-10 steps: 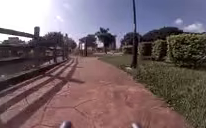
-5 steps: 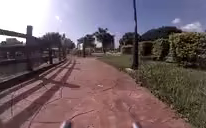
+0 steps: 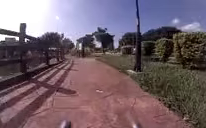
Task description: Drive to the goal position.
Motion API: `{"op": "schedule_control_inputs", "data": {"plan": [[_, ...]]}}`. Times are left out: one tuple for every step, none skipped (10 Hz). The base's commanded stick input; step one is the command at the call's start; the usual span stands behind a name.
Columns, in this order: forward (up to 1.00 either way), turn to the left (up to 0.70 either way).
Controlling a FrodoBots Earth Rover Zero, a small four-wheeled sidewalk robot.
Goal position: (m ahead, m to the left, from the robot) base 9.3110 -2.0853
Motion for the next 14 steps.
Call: {"op": "schedule_control_inputs", "data": {"plan": [[0.50,0.00],[0.50,0.00],[0.50,0.00],[0.50,0.00],[0.50,0.23],[0.50,0.50],[0.50,0.35],[0.50,0.00],[0.50,0.00],[0.50,0.00],[0.50,0.00],[0.50,0.00],[0.50,0.00],[0.50,0.00]]}}
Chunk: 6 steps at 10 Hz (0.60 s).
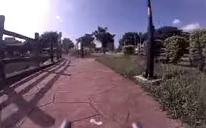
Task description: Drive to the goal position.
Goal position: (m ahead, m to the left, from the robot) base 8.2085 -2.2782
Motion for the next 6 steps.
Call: {"op": "schedule_control_inputs", "data": {"plan": [[0.50,0.33],[0.50,0.50],[0.50,0.50],[0.50,0.46],[0.50,0.29],[0.50,0.02]]}}
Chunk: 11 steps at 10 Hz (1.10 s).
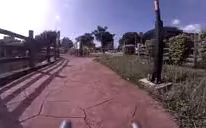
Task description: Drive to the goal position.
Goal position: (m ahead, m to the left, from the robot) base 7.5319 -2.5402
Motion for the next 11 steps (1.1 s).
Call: {"op": "schedule_control_inputs", "data": {"plan": [[0.50,0.00],[0.50,0.00],[0.50,0.00],[0.50,0.00],[0.50,0.00],[0.50,0.00],[0.50,0.00],[0.50,0.00],[0.50,0.09],[0.50,0.07],[0.50,0.00]]}}
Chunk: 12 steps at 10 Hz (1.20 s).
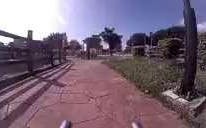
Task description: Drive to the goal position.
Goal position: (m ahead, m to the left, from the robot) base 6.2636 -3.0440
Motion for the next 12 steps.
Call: {"op": "schedule_control_inputs", "data": {"plan": [[0.50,0.00],[0.50,0.00],[0.50,0.06],[0.50,0.33],[0.50,0.50],[0.50,0.50],[0.50,0.50],[0.50,0.50],[0.50,0.50],[0.50,0.24],[0.50,0.03],[0.50,0.08]]}}
